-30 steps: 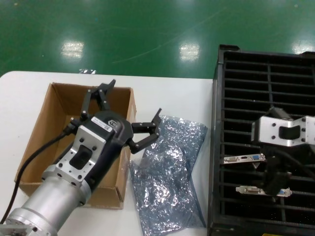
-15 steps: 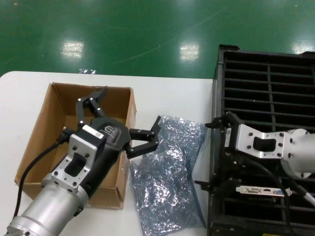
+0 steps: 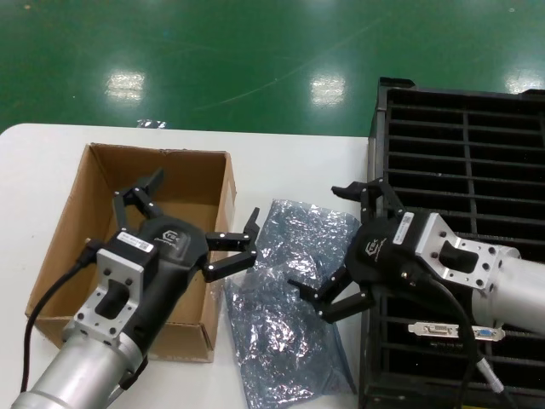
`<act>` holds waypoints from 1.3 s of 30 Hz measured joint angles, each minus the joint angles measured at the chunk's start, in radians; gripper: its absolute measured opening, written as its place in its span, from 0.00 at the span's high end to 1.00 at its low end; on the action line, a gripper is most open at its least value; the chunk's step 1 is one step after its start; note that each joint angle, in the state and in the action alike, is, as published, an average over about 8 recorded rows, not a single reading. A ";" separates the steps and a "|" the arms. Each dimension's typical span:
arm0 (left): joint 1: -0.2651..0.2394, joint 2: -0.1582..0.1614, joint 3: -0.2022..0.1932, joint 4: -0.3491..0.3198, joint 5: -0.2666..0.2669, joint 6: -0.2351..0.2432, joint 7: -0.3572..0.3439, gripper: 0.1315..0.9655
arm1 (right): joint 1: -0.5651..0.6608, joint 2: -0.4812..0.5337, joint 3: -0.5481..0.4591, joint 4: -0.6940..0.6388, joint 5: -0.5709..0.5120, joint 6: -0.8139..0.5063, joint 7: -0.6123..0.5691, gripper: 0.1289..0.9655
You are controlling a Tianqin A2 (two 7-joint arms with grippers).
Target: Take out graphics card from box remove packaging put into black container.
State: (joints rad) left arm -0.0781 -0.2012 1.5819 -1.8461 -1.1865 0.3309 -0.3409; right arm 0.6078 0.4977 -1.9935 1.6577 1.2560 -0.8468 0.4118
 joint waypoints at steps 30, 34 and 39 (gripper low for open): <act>0.057 -0.072 0.013 0.179 -0.447 -0.241 0.248 0.00 | -0.443 -0.144 0.287 -0.042 0.396 0.617 -0.300 0.00; 0.065 -0.082 0.015 0.203 -0.507 -0.273 0.282 0.00 | -0.502 -0.163 0.325 -0.048 0.450 0.700 -0.340 0.00; 0.071 -0.090 0.017 0.225 -0.562 -0.303 0.312 0.00 | -0.556 -0.181 0.360 -0.053 0.498 0.775 -0.377 0.00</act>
State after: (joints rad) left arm -0.0066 -0.2916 1.5985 -1.6208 -1.7481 0.0279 -0.0287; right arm 0.0513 0.3167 -1.6332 1.6048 1.7541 -0.0714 0.0346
